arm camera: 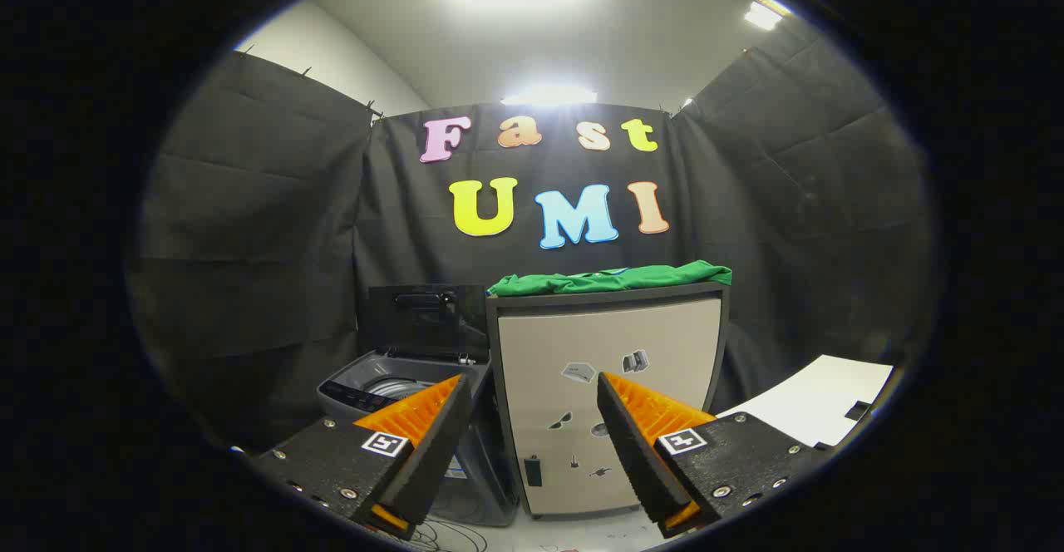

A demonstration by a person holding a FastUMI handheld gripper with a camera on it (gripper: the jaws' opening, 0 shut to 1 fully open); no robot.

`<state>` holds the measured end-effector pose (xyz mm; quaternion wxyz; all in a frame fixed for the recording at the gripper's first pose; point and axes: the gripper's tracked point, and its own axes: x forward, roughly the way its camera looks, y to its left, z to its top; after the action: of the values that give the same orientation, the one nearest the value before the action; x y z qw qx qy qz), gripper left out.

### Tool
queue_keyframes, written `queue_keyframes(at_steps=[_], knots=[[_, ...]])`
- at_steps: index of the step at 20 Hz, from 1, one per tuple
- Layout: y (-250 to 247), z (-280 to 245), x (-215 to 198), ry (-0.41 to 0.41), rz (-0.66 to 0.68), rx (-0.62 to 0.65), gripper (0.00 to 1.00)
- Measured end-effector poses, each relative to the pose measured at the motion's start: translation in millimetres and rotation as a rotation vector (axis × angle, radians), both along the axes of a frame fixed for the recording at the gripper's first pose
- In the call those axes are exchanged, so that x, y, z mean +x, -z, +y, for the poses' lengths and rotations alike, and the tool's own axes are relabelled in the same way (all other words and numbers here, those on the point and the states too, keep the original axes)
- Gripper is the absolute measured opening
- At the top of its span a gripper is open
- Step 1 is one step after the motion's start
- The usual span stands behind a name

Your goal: Put the clothes into the washing machine and then close the washing machine lid.

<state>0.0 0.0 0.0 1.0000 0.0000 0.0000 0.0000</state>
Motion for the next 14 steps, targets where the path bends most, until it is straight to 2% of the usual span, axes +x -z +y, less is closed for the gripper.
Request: queue_keyframes(at_steps=[14], knots=[[-5, 6, -12, -0.015, -0.002, -0.006, 0.93]])
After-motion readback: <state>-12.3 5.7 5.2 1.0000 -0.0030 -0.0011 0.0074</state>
